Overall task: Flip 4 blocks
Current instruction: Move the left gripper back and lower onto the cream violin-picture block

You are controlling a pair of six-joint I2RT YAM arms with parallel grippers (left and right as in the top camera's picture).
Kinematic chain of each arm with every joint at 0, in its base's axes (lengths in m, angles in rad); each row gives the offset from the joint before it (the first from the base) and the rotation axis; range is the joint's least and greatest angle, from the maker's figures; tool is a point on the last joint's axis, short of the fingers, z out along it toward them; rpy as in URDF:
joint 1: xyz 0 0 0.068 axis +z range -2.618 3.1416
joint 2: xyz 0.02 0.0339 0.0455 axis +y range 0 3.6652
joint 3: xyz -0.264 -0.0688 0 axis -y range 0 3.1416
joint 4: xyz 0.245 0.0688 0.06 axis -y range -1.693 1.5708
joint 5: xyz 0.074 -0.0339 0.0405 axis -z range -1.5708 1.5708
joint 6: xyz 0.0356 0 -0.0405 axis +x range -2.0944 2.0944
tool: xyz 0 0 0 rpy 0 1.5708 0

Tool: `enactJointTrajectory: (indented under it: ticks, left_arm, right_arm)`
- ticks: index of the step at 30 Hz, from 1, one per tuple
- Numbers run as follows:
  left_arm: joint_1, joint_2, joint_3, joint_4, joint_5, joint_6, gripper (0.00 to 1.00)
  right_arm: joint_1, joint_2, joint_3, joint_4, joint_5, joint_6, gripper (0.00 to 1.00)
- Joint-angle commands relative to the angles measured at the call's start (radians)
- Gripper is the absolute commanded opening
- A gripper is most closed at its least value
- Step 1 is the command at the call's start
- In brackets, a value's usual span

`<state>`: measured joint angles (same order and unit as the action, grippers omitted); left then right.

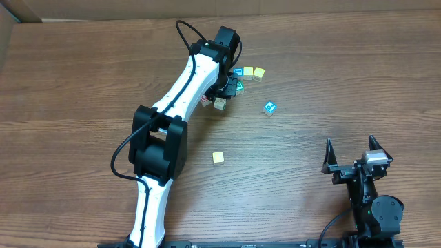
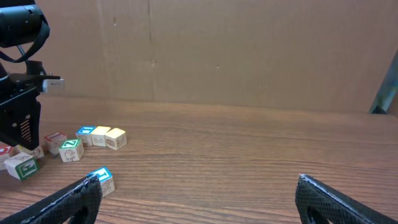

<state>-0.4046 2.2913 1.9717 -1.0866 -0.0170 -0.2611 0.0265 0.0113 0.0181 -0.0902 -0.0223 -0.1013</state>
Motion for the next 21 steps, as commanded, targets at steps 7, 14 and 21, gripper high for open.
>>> enactJointTrajectory:
  ticks: [7,14,21]
  left_arm:
    - [-0.003,0.011,-0.013,-0.008,-0.020,-0.002,0.30]
    - [-0.003,0.011,-0.058,0.027,-0.021,-0.005,0.30]
    - [-0.002,0.011,-0.095,0.074,-0.019,-0.005,0.30]
  right_arm:
    - [-0.005,-0.008,-0.010,0.006,-0.002,0.000,1.00]
    - [-0.005,-0.008,-0.010,0.006,-0.002,0.000,1.00]
    - [-0.005,-0.008,-0.010,0.006,-0.002,0.000,1.00]
